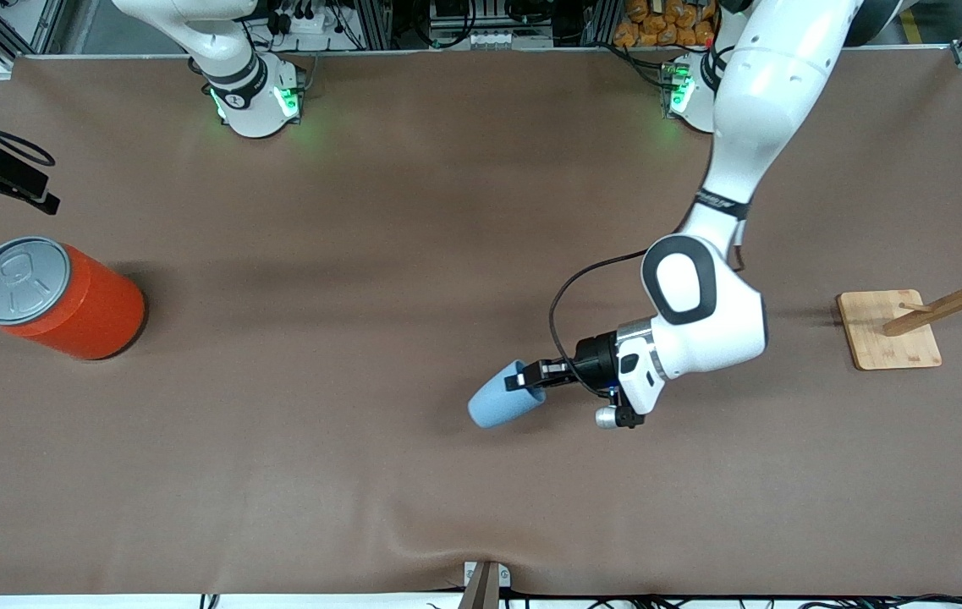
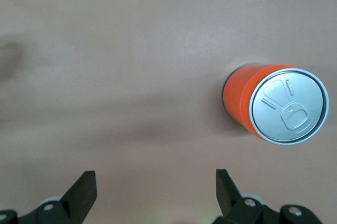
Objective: Flip cup
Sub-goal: 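Lift and rotate the cup upright with the left gripper toward the stand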
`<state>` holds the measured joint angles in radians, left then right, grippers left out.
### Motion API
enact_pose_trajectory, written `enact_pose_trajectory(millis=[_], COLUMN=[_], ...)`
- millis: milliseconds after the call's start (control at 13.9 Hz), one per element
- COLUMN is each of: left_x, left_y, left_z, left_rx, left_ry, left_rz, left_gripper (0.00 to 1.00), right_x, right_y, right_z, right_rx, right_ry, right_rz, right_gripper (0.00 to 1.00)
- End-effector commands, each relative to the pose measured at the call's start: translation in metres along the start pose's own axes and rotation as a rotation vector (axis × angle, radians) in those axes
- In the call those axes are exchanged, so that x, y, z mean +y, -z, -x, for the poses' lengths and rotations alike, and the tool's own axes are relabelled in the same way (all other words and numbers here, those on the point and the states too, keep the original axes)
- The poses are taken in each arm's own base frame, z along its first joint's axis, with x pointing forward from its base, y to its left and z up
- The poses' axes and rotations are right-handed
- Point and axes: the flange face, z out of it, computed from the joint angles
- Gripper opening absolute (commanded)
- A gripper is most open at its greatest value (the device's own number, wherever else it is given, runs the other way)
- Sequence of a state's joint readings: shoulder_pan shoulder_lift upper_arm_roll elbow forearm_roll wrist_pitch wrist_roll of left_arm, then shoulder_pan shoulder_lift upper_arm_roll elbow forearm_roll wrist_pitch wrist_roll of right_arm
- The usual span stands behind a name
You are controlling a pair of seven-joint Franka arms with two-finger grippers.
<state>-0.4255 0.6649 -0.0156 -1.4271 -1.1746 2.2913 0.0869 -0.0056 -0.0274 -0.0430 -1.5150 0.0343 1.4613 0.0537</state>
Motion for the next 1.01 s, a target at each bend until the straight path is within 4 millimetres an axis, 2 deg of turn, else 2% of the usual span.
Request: enact_pose_trajectory(millis=[0, 144, 216, 359, 431, 575, 719, 935], left_x=[0.027, 0.019, 0.008, -0.009, -0.033, -0.078, -0.109, -0.161], left_y=[0.043, 0.069, 0.085, 0.103, 0.119, 0.135, 0.157, 0.174], left_z=[0.014, 0.014, 0.010, 0.012, 0.008, 0.015, 0.015, 0.017], left_rx=[0.016, -0.022, -0.031, -0.080, -0.093, -0.119, -0.102, -0.142], left_ry=[0.046, 0.060, 0.045, 0.023, 0.016, -0.053, -0.047, -0.117], left_rz=[-0.194, -0.406, -0.516, -0.665, -0.744, -0.905, -0.920, -0.929], left_gripper=[0.00, 0.00, 0.00, 0.00, 0.00, 0.00, 0.00, 0.00], right_x=[0.003, 0.002, 0.002, 0.000, -0.003, -0.005, -0.005, -0.005], right_y=[0.005, 0.004, 0.004, 0.003, 0.002, 0.002, 0.001, 0.001], right_z=[-0.003, -0.003, -0.003, -0.003, -0.003, -0.002, -0.002, -0.002], right_rx=[0.005, 0.004, 0.004, -0.004, -0.004, -0.006, -0.008, -0.008], right_ry=[-0.008, -0.006, -0.005, 0.000, 0.004, 0.009, 0.009, 0.009], right_rz=[0.001, 0.000, -0.001, 0.000, 0.000, 0.000, -0.001, -0.001], right_gripper=[1.00, 1.00, 1.00, 1.00, 1.00, 1.00, 1.00, 1.00])
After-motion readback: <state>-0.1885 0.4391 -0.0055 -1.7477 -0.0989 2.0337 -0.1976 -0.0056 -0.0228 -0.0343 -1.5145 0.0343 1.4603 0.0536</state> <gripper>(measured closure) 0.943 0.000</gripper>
